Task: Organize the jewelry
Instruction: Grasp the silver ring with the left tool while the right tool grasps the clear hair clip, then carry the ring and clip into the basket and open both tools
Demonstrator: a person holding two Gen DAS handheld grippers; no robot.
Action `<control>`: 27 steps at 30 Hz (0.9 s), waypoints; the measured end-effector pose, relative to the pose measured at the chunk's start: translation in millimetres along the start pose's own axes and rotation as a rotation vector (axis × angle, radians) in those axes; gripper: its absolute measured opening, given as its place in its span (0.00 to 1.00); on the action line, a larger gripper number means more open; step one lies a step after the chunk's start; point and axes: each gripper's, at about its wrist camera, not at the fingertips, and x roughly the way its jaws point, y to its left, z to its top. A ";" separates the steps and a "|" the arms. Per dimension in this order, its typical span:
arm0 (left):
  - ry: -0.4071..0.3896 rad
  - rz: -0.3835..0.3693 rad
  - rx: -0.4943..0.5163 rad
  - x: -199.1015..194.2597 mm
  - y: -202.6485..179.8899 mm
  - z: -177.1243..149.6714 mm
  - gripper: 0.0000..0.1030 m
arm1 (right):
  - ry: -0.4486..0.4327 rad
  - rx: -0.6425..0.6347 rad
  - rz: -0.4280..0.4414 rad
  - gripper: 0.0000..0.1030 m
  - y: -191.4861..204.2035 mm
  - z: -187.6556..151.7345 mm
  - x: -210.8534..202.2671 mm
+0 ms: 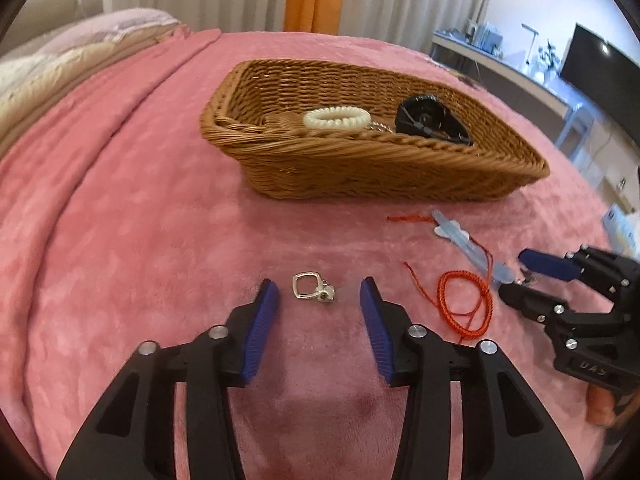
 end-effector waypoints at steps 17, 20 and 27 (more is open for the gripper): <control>-0.038 -0.053 -0.042 -5.2 9.3 -2.6 0.18 | 0.020 -0.014 0.030 0.06 9.8 -4.0 -4.8; -0.041 -0.055 -0.042 -5.4 9.7 -2.7 0.18 | 0.033 -0.010 0.025 0.06 8.6 0.1 -0.9; -0.079 -0.062 -0.038 -17.1 8.0 -3.9 0.18 | -0.010 -0.002 0.003 0.04 9.9 -0.5 -13.0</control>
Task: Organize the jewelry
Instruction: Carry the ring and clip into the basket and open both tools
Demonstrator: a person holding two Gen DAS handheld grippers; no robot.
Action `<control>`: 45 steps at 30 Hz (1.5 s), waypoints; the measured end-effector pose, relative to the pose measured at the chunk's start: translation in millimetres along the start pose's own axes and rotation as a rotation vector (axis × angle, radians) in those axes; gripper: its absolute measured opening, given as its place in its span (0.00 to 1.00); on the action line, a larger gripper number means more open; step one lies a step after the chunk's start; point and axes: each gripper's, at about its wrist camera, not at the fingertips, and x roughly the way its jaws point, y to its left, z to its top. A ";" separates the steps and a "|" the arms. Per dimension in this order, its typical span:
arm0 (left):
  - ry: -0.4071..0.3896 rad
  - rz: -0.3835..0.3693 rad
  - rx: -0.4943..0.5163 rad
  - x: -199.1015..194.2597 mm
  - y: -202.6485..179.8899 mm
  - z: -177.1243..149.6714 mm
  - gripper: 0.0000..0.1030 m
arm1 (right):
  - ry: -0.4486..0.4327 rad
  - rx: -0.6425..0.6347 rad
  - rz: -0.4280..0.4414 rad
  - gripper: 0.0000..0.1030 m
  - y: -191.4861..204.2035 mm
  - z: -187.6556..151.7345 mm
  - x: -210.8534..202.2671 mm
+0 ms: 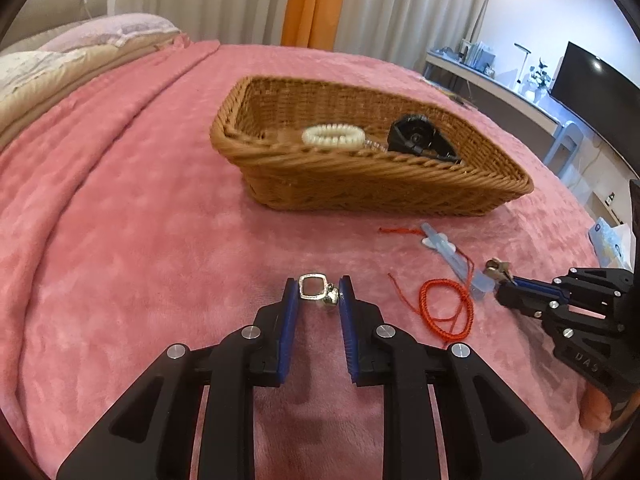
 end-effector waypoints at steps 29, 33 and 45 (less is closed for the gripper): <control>-0.130 -0.028 -0.016 49.3 -18.4 118.2 0.18 | -0.129 0.182 -0.029 0.04 -101.4 123.3 22.5; -0.099 -0.024 -0.020 60.9 -14.5 113.7 0.19 | -0.078 0.169 -0.056 0.04 -101.5 119.0 41.2; -0.130 -0.045 -0.033 45.6 -11.9 111.7 0.38 | -0.101 0.216 -0.007 0.17 -111.9 113.4 31.3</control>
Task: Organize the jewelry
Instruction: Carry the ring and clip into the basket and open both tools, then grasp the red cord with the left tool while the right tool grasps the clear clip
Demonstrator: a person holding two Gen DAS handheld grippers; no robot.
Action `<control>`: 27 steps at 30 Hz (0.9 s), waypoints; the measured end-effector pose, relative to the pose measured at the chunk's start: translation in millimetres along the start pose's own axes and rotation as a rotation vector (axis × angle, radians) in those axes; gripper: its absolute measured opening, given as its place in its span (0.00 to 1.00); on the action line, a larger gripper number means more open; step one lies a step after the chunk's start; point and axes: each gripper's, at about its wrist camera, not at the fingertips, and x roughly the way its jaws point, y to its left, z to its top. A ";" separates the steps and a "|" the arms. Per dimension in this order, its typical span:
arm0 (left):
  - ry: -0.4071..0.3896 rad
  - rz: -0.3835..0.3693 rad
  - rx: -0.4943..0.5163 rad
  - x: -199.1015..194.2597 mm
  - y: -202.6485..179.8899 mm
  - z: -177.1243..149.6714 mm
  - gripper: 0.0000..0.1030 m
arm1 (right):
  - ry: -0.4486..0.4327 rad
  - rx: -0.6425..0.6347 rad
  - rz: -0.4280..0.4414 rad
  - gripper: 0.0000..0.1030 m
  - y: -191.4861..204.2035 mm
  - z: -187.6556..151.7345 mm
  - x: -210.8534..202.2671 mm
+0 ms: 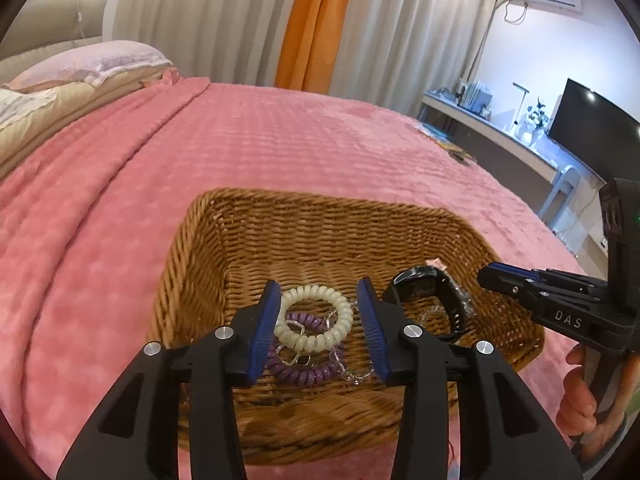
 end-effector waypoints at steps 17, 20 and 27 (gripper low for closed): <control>-0.049 -0.079 -0.017 -103.7 -28.7 -54.0 0.42 | -0.169 0.002 0.118 0.38 36.9 -52.3 -113.6; 0.010 -0.064 -0.022 -94.3 -31.6 -72.8 0.42 | -0.139 -0.035 0.108 0.38 52.3 -74.3 -113.5; 0.132 -0.059 -0.039 -62.6 -31.7 -102.2 0.41 | -0.072 -0.027 0.058 0.38 67.5 -112.9 -85.4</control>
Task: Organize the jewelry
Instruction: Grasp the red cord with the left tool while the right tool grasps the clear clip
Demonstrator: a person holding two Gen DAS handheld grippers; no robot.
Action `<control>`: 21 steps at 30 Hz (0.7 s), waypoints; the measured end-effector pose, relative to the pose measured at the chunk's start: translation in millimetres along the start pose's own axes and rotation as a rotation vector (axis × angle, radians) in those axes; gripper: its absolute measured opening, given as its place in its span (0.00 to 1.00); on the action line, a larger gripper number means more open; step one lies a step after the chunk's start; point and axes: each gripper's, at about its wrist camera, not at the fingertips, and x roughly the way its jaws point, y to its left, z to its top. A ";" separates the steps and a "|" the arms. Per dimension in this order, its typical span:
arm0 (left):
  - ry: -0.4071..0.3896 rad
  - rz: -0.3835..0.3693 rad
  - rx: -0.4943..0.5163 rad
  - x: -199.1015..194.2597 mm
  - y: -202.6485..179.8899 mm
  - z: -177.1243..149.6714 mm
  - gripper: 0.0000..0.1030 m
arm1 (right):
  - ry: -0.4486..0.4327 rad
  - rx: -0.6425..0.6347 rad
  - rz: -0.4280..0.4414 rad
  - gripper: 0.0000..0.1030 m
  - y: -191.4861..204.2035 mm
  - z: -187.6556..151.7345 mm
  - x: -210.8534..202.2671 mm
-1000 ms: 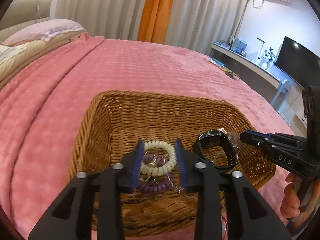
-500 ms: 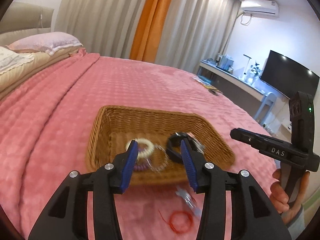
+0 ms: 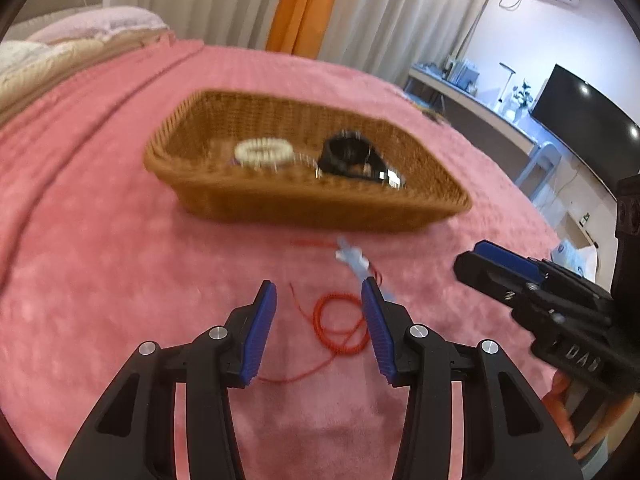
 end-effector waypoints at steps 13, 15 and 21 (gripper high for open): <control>0.092 0.077 0.059 25.5 -9.2 -9.5 0.04 | 0.042 0.005 -0.077 0.38 -1.0 -16.9 23.8; 0.069 0.069 0.047 19.7 -6.3 -8.8 0.03 | 0.043 -0.004 -0.069 0.38 0.4 -17.3 24.1; -0.033 0.096 -0.074 -12.1 17.5 -9.9 0.03 | 0.072 -0.027 -0.042 0.38 6.0 -17.5 26.7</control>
